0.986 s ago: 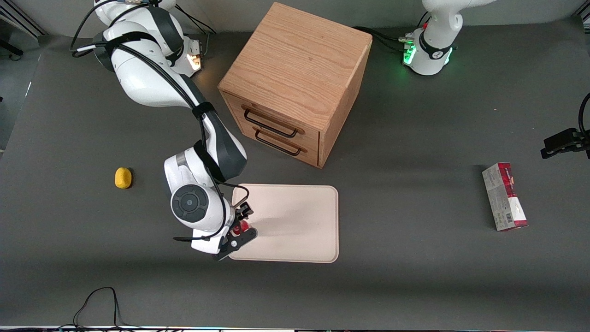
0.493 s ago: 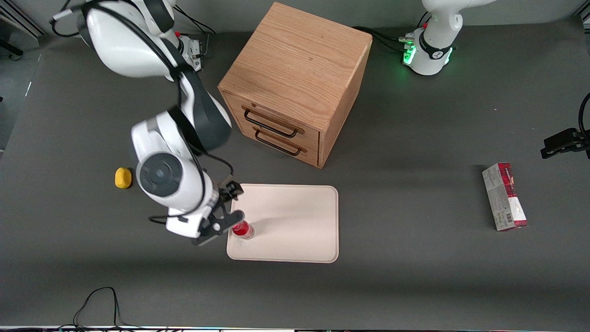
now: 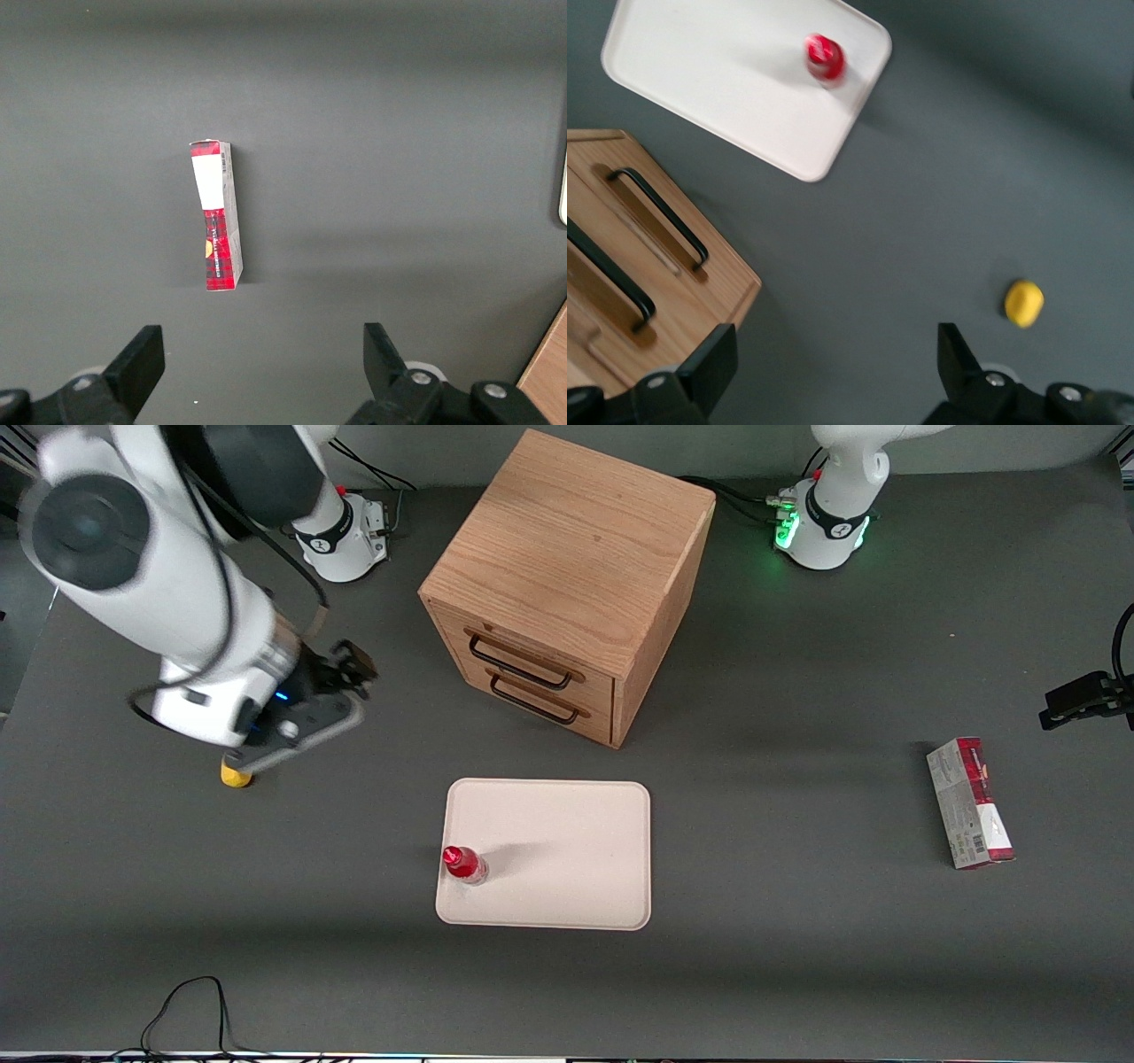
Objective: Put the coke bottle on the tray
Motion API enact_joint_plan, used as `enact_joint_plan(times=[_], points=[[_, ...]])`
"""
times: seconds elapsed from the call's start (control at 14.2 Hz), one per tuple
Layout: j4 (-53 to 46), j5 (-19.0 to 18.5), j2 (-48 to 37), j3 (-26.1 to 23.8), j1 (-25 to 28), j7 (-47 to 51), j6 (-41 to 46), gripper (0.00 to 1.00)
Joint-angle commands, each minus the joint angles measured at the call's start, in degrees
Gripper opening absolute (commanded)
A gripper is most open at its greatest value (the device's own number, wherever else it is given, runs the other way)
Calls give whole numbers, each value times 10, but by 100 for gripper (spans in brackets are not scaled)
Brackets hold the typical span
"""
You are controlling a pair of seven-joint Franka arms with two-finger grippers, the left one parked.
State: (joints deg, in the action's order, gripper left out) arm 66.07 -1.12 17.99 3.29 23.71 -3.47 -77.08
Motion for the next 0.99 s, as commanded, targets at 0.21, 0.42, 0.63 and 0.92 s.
enact_joint_plan(times=[0.21, 0.42, 0.63, 0.92], points=[[152, 25, -129, 32, -89, 12, -16, 100], [202, 43, -166, 33, -139, 9, -47, 100], [273, 42, -209, 36, -153, 1, -102, 100], [284, 24, -210, 37, -164, 3, -162, 100]])
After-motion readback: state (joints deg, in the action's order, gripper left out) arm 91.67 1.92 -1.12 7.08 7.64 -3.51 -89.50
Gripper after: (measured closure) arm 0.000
